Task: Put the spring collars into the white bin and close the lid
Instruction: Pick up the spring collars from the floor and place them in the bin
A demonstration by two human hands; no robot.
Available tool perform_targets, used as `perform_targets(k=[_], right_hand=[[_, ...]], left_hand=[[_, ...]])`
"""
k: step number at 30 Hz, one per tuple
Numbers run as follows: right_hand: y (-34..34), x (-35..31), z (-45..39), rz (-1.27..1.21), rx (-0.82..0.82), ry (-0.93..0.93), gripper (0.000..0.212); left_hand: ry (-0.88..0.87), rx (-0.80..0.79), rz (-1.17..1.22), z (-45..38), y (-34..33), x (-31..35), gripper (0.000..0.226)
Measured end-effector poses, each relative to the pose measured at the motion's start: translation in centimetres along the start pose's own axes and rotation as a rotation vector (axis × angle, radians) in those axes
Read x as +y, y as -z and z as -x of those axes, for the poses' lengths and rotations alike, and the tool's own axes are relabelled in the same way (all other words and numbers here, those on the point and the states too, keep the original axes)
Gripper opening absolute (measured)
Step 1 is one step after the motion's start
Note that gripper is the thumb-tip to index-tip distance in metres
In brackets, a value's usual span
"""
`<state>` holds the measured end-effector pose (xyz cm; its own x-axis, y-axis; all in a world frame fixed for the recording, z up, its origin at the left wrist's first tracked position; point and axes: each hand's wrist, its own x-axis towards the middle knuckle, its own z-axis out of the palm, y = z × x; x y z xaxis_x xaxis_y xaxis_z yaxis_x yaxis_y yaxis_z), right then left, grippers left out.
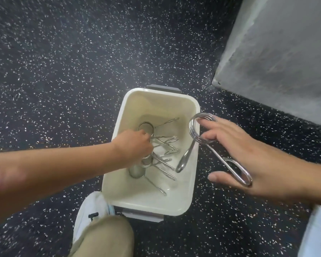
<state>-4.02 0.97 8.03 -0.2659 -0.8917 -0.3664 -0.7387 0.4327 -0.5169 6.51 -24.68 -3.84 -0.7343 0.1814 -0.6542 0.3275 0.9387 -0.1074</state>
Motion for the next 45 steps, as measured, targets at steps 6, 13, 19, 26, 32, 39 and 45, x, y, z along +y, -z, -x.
perform_targets(k=[6, 13, 19, 26, 32, 39, 45], right_hand=[[1.0, -0.3, -6.3, 0.351, -0.136, 0.155, 0.068], [0.0, 0.8, -14.7, 1.027, -0.212, 0.540, 0.063], [-3.0, 2.0, -20.1, 1.186, -0.440, 0.585, 0.060], [-4.8, 3.2, -21.8, 1.210, -0.457, 0.716, 0.043], [-3.6, 2.6, -21.8, 1.218, -0.426, 0.697, 0.047], [-0.2, -1.0, -13.7, 0.767, -0.082, 0.393, 0.049], [-1.3, 0.7, -1.4, 0.377, 0.238, -0.109, 0.033]], left_hand=[[0.053, 0.292, 0.190, 4.0, 3.2, -3.2, 0.026], [0.196, 0.491, 0.444, 11.3, 3.7, -6.0, 0.049], [0.238, 0.507, 0.516, 11.9, 2.0, -5.0, 0.051], [0.195, 0.566, 0.549, 11.1, 1.5, -4.4, 0.050], [0.211, 0.587, 0.559, 11.5, 1.4, -5.0, 0.045], [0.208, 0.599, 0.553, 12.3, 2.5, -4.3, 0.045], [0.164, 0.557, 0.632, 11.6, 4.0, -1.7, 0.041]])
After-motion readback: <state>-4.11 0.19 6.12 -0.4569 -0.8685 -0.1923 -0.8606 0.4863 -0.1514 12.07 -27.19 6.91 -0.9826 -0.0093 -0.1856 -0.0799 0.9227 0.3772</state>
